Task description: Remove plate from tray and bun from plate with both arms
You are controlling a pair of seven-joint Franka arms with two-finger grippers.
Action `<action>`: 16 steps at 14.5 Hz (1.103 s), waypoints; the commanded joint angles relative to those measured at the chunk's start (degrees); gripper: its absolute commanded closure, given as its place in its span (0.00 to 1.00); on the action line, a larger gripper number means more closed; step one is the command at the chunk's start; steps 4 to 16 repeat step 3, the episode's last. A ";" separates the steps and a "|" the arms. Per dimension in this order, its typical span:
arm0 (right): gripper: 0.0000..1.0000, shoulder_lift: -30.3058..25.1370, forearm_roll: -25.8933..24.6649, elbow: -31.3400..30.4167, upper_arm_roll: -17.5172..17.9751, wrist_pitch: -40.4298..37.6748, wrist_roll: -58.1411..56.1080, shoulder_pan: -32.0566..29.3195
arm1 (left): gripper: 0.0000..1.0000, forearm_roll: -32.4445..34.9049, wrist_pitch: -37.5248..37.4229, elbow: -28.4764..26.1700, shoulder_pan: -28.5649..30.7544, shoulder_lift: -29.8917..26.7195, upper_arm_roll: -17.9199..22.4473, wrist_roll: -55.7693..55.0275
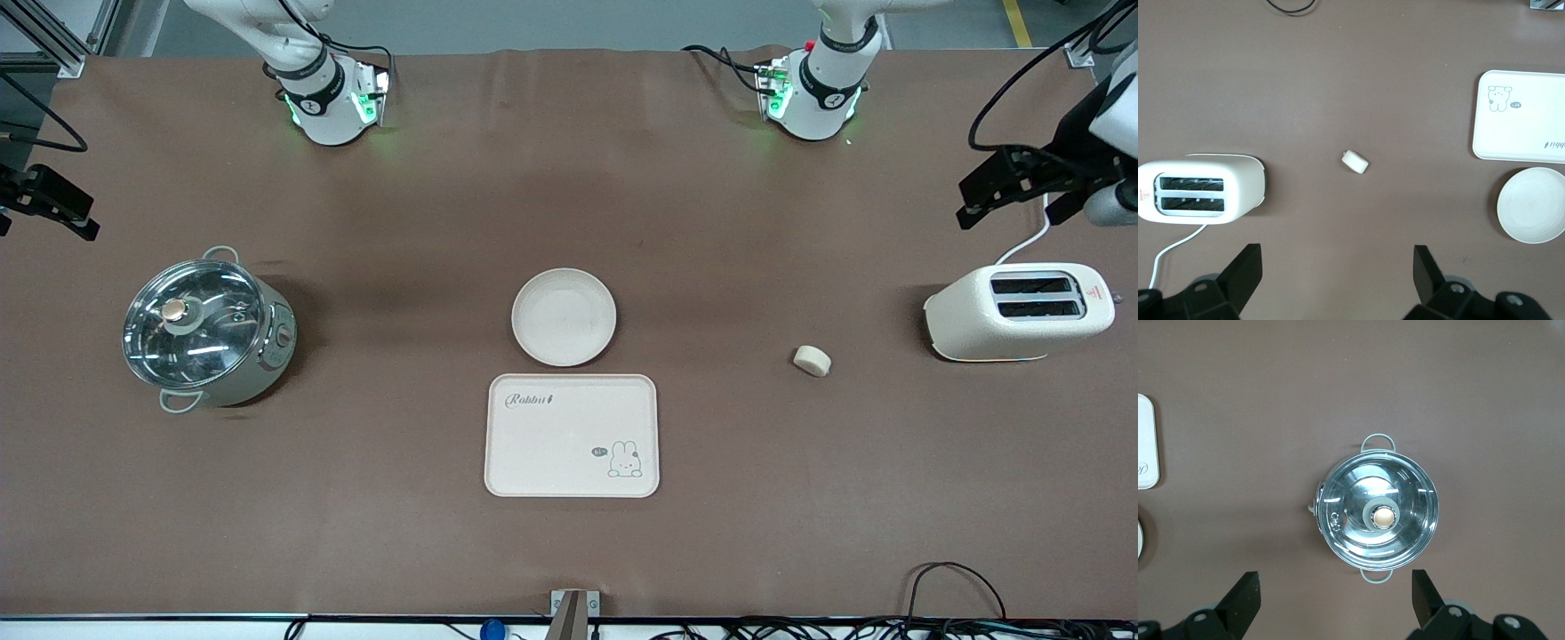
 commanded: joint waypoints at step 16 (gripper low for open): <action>0.00 -0.09 -0.62 0.83 0.42 -0.23 -0.66 -0.27 | 0.00 -0.72 -1.57 -4.61 -4.82 -4.08 5.51 1.60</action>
